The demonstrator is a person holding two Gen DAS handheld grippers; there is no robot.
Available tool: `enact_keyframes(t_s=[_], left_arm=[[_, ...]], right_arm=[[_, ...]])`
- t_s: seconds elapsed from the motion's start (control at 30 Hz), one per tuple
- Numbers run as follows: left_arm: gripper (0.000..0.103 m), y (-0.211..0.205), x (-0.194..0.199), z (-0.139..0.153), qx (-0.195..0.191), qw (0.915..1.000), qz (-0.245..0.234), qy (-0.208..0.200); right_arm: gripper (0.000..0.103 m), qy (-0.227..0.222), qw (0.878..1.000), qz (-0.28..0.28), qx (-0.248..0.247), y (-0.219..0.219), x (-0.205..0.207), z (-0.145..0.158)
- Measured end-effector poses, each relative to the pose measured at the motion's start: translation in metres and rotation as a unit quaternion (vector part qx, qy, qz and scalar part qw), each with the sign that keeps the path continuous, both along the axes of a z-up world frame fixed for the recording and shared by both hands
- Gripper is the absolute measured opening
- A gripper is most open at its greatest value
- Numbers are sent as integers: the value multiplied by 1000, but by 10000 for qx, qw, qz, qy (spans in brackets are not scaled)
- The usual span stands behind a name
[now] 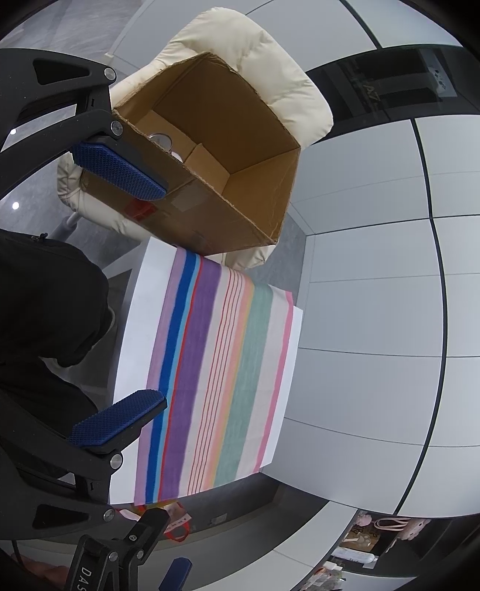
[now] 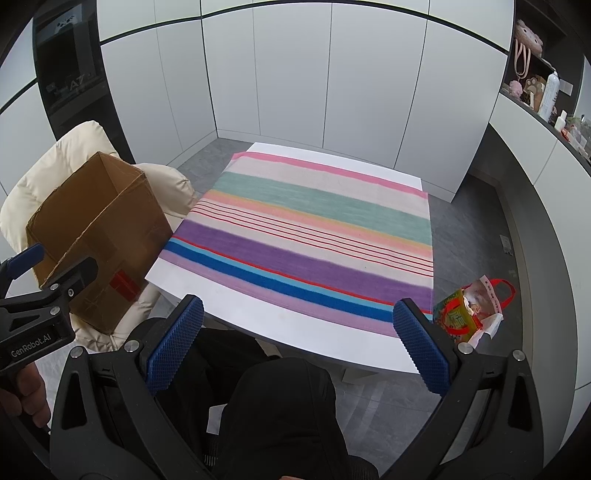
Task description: Organize objects
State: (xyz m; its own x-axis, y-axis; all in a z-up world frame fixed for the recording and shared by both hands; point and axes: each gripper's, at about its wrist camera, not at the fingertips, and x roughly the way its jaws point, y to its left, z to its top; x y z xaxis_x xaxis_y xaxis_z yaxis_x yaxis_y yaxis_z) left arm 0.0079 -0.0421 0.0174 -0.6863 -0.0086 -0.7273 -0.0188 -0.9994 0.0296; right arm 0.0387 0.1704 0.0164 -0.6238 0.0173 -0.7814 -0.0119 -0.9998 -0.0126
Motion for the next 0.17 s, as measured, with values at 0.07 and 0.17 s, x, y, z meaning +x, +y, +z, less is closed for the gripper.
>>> enact_keyframes(t_s=[0.07,0.17], left_arm=[[103,0,0,0,3,10000,-2,-1],[103,0,1,-1,-6,10000,-9,-2]], right_arm=[[103,-5,10000,-2,-3,-1,0,0],[103,-9,10000,3,-4,0,0,0]])
